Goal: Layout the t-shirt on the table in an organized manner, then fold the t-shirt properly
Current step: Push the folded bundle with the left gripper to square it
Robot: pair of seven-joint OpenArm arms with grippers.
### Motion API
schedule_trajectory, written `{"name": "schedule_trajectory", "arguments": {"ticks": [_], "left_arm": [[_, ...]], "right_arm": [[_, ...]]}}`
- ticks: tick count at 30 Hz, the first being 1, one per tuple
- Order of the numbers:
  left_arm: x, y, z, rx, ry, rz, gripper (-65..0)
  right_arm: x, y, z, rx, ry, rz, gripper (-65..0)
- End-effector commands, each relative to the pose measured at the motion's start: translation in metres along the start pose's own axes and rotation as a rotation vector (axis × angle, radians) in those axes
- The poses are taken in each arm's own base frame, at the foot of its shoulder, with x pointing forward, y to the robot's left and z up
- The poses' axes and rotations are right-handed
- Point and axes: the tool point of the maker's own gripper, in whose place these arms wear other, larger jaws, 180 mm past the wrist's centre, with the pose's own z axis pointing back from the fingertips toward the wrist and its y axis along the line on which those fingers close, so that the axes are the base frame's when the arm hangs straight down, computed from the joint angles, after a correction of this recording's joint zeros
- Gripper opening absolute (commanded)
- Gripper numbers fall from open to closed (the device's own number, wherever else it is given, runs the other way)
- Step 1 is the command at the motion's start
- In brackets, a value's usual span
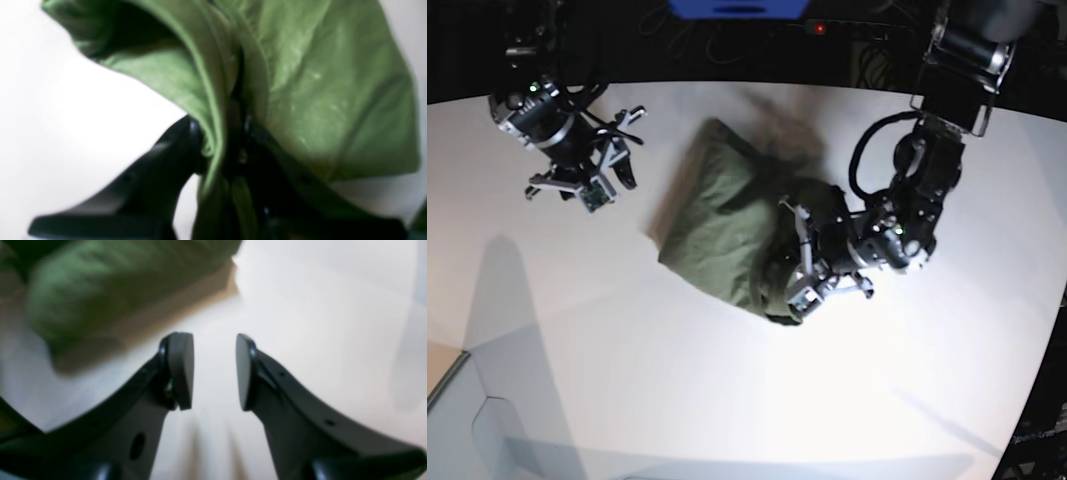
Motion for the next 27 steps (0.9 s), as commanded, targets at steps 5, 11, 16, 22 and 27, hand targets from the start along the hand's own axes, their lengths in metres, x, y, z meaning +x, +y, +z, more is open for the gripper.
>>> {"name": "schedule_trajectory", "arguments": {"ticks": [5, 11, 16, 22, 27], "left_arm": [[0.042, -0.015, -0.019, 0.033, 0.008, -0.251, -64.9], [0.062, -0.043, -0.048, 0.034, 0.032, -0.482, -64.9], [0.071, -0.074, -0.068, -0.014, -0.013, -0.654, -64.9], [0.080, -0.098, -0.087, -0.027, -0.027, -0.791, -64.9], [0.090, -0.117, -0.097, -0.026, -0.014, -0.913, -64.8]], "right_arm": [[0.002, -0.031, 0.013, -0.087, -0.027, -0.029, -43.2], [-0.014, -0.061, 0.027, -0.181, 0.000, -0.068, -43.2], [-0.029, -0.074, 0.039, -0.230, 0.031, -0.093, -43.2], [-0.048, -0.083, 0.052, -0.281, 0.061, -0.147, -43.2], [-0.055, -0.080, 0.054, -0.280, 0.079, -0.154, -43.2]]}}
